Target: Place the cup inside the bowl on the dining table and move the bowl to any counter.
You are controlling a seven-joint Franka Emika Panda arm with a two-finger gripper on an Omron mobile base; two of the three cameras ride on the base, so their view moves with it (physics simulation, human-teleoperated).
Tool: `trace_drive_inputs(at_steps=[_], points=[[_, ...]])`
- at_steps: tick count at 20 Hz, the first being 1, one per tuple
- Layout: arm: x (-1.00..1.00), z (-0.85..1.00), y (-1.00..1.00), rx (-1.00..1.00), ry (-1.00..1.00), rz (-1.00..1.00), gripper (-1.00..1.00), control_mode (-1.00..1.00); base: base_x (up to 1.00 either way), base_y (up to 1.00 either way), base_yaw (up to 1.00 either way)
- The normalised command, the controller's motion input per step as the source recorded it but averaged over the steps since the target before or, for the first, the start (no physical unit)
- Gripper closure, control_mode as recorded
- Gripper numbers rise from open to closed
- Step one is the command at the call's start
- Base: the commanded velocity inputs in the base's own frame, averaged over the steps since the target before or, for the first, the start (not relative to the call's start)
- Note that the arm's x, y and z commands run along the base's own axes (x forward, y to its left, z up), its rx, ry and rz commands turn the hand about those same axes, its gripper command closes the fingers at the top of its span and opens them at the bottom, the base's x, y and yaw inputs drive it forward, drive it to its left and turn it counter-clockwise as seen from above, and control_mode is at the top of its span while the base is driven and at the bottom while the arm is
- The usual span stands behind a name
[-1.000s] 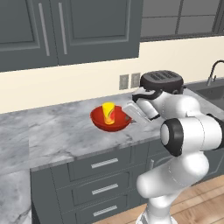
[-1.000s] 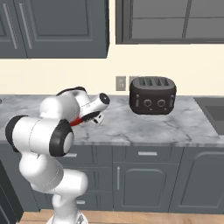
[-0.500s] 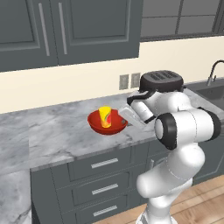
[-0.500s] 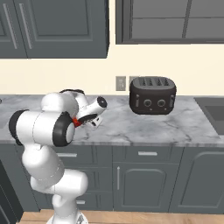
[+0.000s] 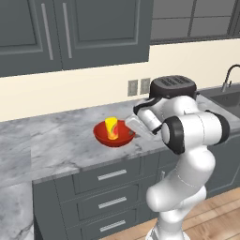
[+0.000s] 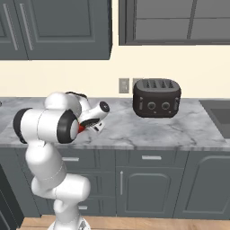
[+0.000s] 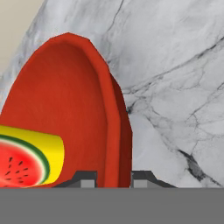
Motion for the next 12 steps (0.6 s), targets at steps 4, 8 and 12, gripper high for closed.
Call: trace_drive_inputs(at_steps=[4, 8, 12], points=[[0.07, -0.17, 0.04, -0.02, 0.01, 0.0, 1.0, -1.0, 0.0, 0.0, 0.0], [0.06, -0.18, 0.05, -0.02, 0.0, 0.0, 1.0, -1.0, 0.0, 0.0, 0.0], [0.05, -0.16, 0.07, -0.01, 0.0, 0.0, 1.0, -1.0, 0.0, 0.0, 0.0]])
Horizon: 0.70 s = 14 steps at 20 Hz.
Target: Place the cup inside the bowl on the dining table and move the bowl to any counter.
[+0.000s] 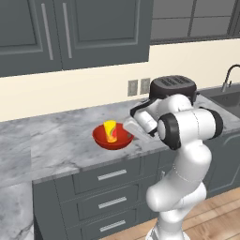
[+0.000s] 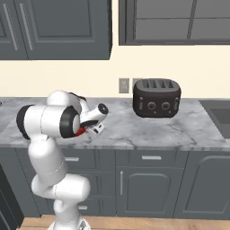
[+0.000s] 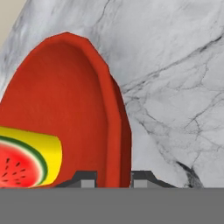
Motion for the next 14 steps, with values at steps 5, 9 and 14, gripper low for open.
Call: trace_drive_inputs(at_steps=[5, 9, 14], points=[[0.26, -0.24, 0.11, -0.02, 0.0, 0.0, 1.0, -1.0, 0.0, 0.0, 0.0], [0.04, -0.02, 0.11, 0.0, 0.02, 0.0, 1.0, -1.0, 0.0, 0.0, 0.0], [0.0, 0.0, 0.22, 0.0, 0.01, 0.0, -1.0, -1.0, 0.0, 0.0, 0.0]])
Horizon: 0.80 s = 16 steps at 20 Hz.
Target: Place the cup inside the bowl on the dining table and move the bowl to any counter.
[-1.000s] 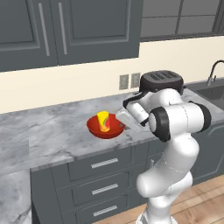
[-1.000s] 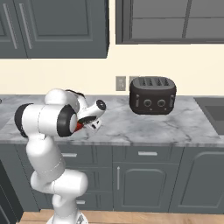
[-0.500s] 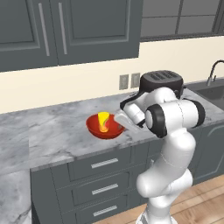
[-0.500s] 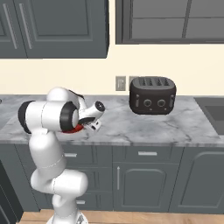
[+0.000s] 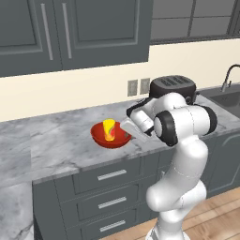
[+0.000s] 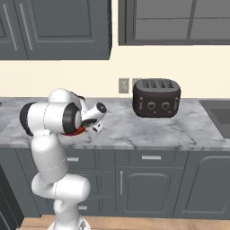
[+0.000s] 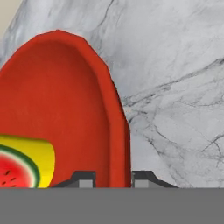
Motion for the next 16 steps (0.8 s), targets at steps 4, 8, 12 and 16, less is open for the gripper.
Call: trace_drive_inputs(at_steps=[4, 8, 12, 16], points=[[0.0, 0.01, 0.14, 0.0, 0.06, 0.0, -1.0, -1.0, 0.0, 0.0, 0.0], [-0.28, 0.28, 0.01, 0.0, 0.03, 0.0, -1.0, -1.0, 0.0, 0.0, 0.0], [-0.48, 0.37, 0.0, 0.03, 0.0, 0.0, -1.0, -1.0, 0.0, 0.0, 0.0], [-0.26, 0.35, 0.01, 0.0, 0.0, 0.0, -1.0, -1.0, 0.0, 0.0, 0.0]])
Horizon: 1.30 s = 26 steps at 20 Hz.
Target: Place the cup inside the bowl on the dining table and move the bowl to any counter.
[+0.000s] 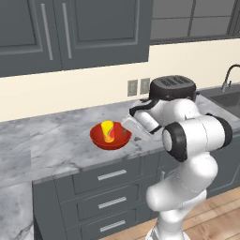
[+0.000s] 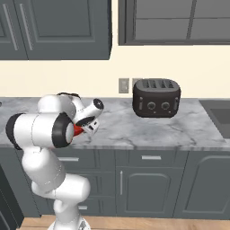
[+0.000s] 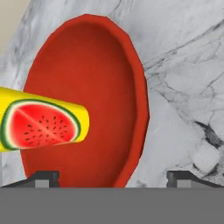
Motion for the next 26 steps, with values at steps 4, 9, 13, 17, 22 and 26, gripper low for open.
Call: trace_drive_inputs(at_steps=[4, 9, 13, 17, 22, 26], points=[[-0.36, 0.37, 0.0, 0.0, 0.0, 0.0, -1.0, -1.0, 0.0, 0.0, 0.0], [-0.62, 0.34, 0.0, 0.0, 0.0, 0.01, -1.0, -1.0, 0.0, 0.0, 0.0], [-0.75, 0.31, 0.0, 0.0, 0.0, 0.06, -1.0, -1.0, 0.0, 0.0, 0.0], [-0.82, 0.27, 0.0, -0.04, 0.0, 0.1, -1.0, -1.0, 0.0, 0.0, 0.0], [-0.88, 0.28, 0.0, -0.1, 0.0, 0.09, -1.0, -1.0, 0.0, 0.0, 0.0], [-0.94, 0.36, 0.0, -0.07, -0.01, 0.07, -1.0, -1.0, 0.0, 0.0, 0.0]])
